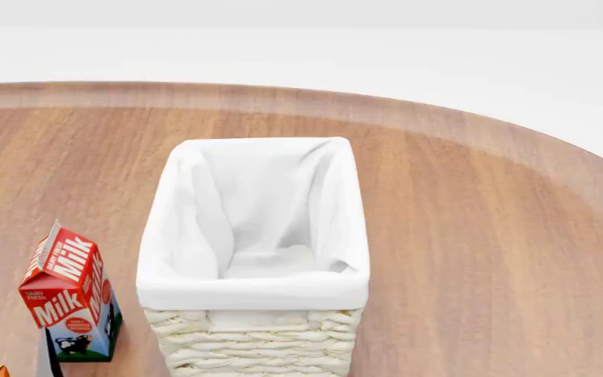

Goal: Pick up the alphabet soup, and put it in the basket.

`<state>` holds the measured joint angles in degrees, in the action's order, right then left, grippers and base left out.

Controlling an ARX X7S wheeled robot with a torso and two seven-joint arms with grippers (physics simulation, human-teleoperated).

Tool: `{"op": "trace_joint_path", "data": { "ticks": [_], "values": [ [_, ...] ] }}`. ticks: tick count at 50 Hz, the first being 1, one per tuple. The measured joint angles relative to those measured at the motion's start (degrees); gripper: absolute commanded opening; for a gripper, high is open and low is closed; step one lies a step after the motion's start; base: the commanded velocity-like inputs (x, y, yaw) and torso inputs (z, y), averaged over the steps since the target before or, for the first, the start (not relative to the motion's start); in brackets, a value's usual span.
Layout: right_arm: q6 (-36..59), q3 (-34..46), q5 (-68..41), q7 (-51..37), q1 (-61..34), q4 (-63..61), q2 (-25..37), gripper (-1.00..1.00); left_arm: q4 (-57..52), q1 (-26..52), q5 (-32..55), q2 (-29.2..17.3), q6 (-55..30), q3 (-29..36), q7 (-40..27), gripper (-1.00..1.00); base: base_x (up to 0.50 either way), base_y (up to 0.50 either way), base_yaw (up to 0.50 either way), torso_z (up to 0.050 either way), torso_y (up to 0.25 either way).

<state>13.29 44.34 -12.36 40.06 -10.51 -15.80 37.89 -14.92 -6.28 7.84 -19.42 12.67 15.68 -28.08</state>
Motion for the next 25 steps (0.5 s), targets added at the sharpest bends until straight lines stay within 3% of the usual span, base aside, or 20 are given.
{"op": "trace_joint_path", "data": {
  "ticks": [25],
  "values": [
    [-0.43, 2.57, 1.81, 1.30, -1.97, 3.83, -2.70, 1.00, -0.05, 0.19, 0.12, -0.23, -0.04, 0.37, -0.34, 1.00, 0.00, 0.00, 0.00, 0.000, 0.000]
  ]
}}
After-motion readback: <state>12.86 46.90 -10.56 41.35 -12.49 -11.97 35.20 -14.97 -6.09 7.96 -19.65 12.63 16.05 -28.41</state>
